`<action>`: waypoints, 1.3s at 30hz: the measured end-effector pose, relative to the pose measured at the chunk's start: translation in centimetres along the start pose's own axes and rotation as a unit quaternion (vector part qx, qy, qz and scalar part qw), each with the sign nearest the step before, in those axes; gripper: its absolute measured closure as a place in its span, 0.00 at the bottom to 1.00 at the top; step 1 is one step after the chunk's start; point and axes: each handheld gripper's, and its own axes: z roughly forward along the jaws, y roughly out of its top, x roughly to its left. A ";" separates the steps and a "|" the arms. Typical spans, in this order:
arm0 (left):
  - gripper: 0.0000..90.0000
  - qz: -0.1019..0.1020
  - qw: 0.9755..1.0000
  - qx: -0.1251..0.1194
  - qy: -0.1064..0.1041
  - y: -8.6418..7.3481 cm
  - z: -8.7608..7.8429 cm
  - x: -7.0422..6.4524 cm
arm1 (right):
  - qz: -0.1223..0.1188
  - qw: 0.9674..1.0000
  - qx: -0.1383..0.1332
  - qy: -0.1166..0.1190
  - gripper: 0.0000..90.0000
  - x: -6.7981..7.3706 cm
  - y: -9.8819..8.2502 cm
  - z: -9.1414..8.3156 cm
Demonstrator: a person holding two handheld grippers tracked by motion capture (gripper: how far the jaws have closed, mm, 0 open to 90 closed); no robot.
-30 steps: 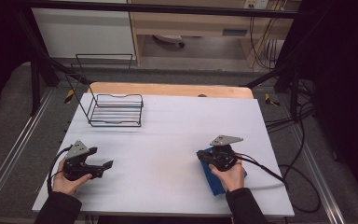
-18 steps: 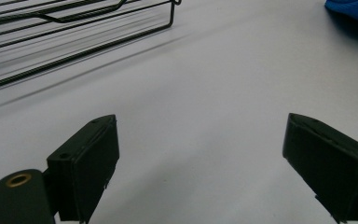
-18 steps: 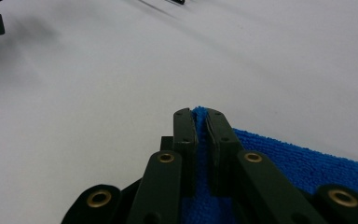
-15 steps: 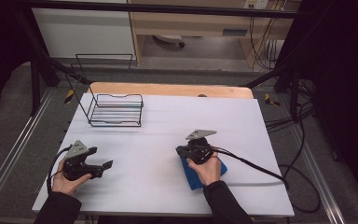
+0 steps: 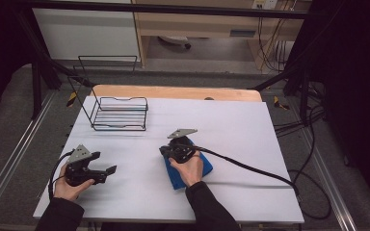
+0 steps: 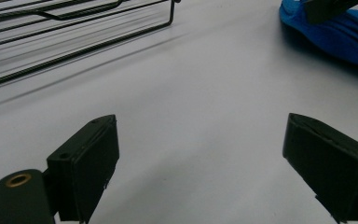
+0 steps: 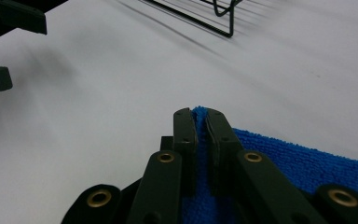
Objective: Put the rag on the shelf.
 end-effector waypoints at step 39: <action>0.11 -0.006 1.000 0.007 0.002 0.0 0.3 0.0 | -0.036 0.999 0.024 -0.027 0.33 -2.0 1.4 -2.6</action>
